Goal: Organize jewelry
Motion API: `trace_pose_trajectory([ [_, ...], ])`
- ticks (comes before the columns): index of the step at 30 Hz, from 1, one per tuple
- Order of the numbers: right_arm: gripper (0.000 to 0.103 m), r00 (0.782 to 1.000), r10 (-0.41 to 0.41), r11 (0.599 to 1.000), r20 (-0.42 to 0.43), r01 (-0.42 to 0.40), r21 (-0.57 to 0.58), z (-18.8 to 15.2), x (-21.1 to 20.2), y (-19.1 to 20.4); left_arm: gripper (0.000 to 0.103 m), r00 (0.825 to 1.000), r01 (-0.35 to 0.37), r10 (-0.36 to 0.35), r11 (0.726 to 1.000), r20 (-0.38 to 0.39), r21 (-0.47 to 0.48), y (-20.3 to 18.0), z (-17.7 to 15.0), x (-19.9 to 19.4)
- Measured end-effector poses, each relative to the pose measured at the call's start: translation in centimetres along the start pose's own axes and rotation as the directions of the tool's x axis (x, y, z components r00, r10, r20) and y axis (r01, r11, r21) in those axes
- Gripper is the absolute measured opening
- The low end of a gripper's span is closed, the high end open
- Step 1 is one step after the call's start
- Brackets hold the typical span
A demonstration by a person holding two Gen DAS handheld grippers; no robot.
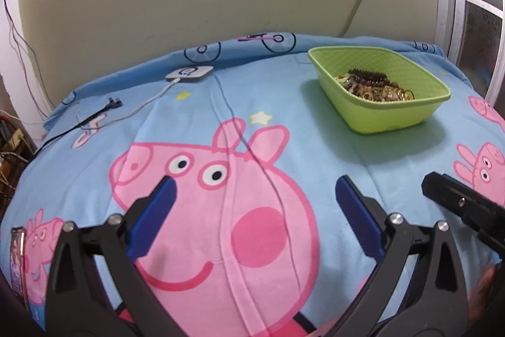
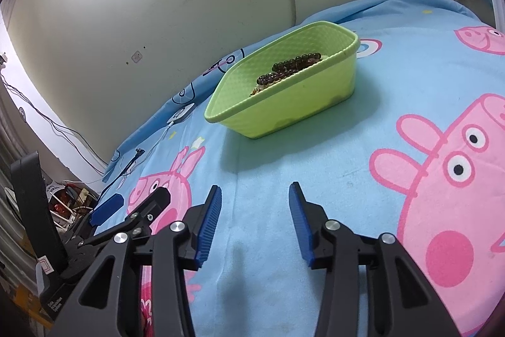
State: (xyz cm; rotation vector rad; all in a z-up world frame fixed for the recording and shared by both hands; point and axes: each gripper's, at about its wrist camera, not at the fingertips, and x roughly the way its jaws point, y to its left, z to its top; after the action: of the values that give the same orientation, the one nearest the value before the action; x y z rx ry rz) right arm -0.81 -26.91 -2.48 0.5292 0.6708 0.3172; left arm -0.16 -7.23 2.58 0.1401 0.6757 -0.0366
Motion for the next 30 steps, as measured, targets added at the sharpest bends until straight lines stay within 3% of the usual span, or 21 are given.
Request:
trace_pose_trajectory([
  [30, 0.028, 1.000, 0.023, 0.999, 0.010, -0.023, 0.046, -0.16, -0.87, -0.50, 0.097, 1.000, -0.007, 0.008, 1.000, -0.026, 0.020, 0.00, 0.12, 0.32],
])
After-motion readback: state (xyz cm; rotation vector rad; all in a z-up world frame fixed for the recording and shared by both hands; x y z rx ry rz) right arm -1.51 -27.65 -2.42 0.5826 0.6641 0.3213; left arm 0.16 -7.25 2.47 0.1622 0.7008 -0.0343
